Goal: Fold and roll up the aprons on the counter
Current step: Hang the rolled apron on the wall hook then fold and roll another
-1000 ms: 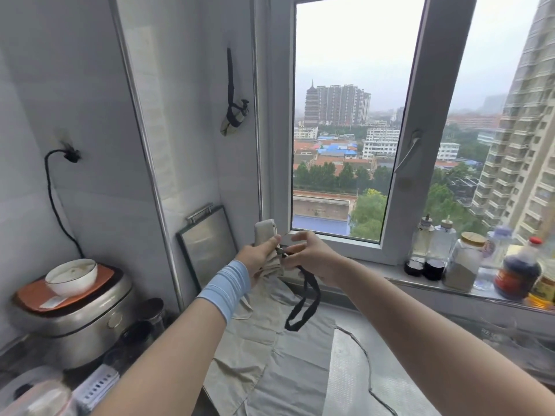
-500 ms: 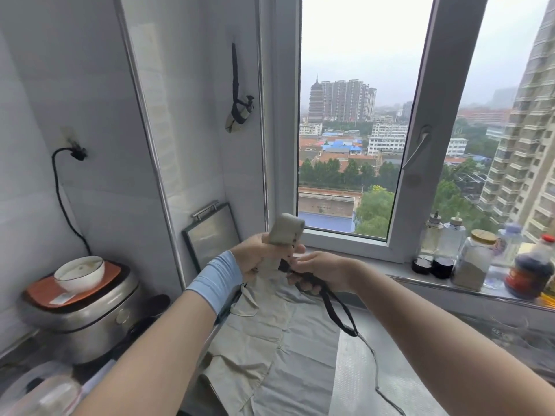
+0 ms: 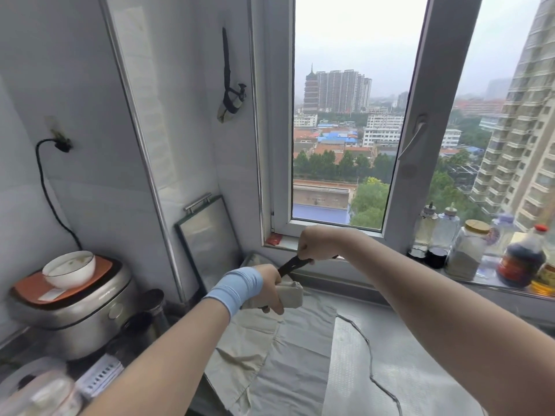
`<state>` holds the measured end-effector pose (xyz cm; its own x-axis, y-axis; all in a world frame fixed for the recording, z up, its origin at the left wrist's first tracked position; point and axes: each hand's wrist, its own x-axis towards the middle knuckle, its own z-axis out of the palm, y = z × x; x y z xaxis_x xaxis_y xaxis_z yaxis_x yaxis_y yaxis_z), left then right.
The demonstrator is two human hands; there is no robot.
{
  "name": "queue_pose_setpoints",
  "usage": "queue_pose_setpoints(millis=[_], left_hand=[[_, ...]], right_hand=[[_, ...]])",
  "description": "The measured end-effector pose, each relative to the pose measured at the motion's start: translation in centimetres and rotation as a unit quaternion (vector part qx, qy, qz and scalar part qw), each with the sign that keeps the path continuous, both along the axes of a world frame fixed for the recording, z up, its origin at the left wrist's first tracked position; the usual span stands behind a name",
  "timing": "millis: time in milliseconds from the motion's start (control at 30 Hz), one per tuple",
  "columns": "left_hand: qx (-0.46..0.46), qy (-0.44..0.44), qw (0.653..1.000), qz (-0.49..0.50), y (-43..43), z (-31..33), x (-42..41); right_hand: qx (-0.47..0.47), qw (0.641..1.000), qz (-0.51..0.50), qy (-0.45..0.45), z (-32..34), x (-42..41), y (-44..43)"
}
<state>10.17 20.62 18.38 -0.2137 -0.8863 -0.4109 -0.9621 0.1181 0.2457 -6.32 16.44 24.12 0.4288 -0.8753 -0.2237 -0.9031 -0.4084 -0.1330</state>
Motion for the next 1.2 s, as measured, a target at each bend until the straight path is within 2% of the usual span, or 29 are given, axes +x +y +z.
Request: queue_pose_setpoints(millis=[100,200,233,300,400,467,533,567,667,767,833,933,1067,1200], left_hand=[[-0.027,0.002,1.000,0.015,-0.4,-0.3,0.0],[-0.037,0.004,0.999,0.027,-0.8,-0.9,-0.3],[-0.042,0.003,0.999,0.028,-0.9,-1.1,-0.5],[-0.060,0.024,0.997,0.040,-1.2,-1.3,-0.5],[-0.101,0.121,0.983,0.091,-2.2,-1.5,-0.2],[-0.115,0.160,0.973,0.119,-2.8,-1.7,0.6],[-0.095,0.226,0.956,0.159,-3.4,-2.7,1.8],[-0.083,0.256,0.947,0.176,-3.6,-3.3,2.4],[-0.061,0.331,0.920,0.201,-4.1,-5.2,3.2],[-0.062,0.373,0.900,0.219,-3.9,-6.5,2.4],[-0.027,0.399,0.896,0.195,-4.1,-7.7,1.5],[0.024,0.430,0.890,0.147,-4.1,-9.5,0.3],[0.088,0.420,0.898,0.103,-5.3,-13.2,-0.7],[0.108,0.412,0.900,0.098,-6.6,-16.8,-1.3]], right_hand=[[0.024,1.000,-0.018,0.003,0.0,-0.6,0.1],[-0.037,0.998,-0.045,-0.014,0.2,-0.3,0.2],[-0.057,0.996,-0.052,-0.053,0.2,-0.2,0.2],[-0.020,0.972,-0.081,-0.218,0.0,0.3,0.5],[0.125,0.863,-0.131,-0.472,-1.5,0.8,1.6],[0.239,0.765,-0.136,-0.583,-3.1,0.0,1.7],[0.366,0.671,-0.113,-0.635,-4.7,-1.5,1.4],[0.412,0.648,-0.098,-0.633,-5.6,-2.2,1.4],[0.496,0.612,-0.094,-0.609,-9.6,-3.4,1.3],[0.520,0.552,-0.170,-0.629,-13.9,-3.3,1.0],[0.518,0.531,-0.239,-0.627,-16.5,-3.2,0.2],[0.523,0.562,-0.298,-0.568,-19.2,-3.0,-1.0],[0.506,0.673,-0.308,-0.444,-22.0,-3.6,-3.5],[0.465,0.742,-0.327,-0.356,-23.8,-4.5,-5.8]])
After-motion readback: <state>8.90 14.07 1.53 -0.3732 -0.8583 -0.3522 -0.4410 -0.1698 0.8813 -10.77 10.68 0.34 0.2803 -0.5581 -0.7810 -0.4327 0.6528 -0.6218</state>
